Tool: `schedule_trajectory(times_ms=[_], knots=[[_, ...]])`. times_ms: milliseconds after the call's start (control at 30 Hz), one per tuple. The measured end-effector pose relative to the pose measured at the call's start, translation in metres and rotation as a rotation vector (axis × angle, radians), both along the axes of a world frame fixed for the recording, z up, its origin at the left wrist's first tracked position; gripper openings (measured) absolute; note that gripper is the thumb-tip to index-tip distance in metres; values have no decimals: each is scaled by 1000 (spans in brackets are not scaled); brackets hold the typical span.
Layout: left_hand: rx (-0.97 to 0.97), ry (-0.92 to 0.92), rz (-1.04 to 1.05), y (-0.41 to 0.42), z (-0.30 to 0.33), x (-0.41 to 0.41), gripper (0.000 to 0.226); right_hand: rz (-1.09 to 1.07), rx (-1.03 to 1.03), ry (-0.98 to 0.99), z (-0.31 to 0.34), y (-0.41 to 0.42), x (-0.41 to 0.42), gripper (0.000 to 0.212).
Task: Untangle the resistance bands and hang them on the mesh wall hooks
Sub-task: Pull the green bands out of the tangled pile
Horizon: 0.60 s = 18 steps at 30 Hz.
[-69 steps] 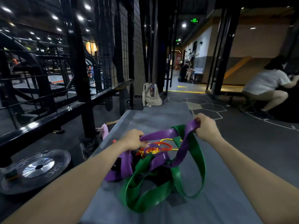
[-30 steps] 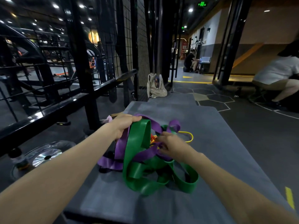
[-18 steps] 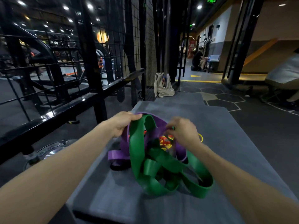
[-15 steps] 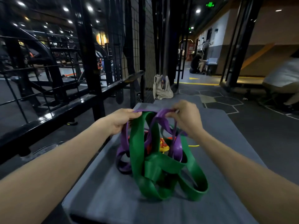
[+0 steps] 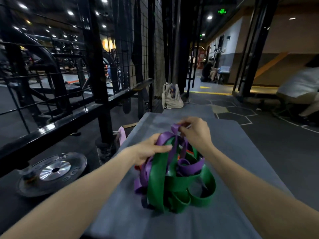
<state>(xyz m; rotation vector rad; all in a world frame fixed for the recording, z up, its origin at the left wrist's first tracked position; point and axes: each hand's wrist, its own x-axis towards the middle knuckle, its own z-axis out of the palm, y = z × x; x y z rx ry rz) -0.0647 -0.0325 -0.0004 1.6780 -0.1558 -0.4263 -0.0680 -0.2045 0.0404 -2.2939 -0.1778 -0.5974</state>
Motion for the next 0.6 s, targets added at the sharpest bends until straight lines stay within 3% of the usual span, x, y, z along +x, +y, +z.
schedule_trajectory(times_ms=[67, 167, 267, 367, 433, 500, 600], knots=[[71, -124, 37, -16, -11, -6, 70, 56, 48, 39, -6, -3, -1, 13], [232, -311, 167, -35, -21, -7, 55, 126, 23, 119, -19, -10, -5, 15], [311, -366, 279, -32, -29, -3, 47, 89, 18, 145, -44, -26, -9, 35], [454, -398, 402, -14, -30, -2, 41, 109, -249, 233, -72, -34, -22, 38], [551, -441, 399, -8, -30, -7, 42, 226, -415, 359, -90, -26, -31, 54], [514, -412, 411, -8, -31, -12, 41, 277, -576, 435, -108, -12, -40, 79], [447, -365, 447, -6, -25, -16, 37, 220, -878, 340, -125, 7, -56, 83]])
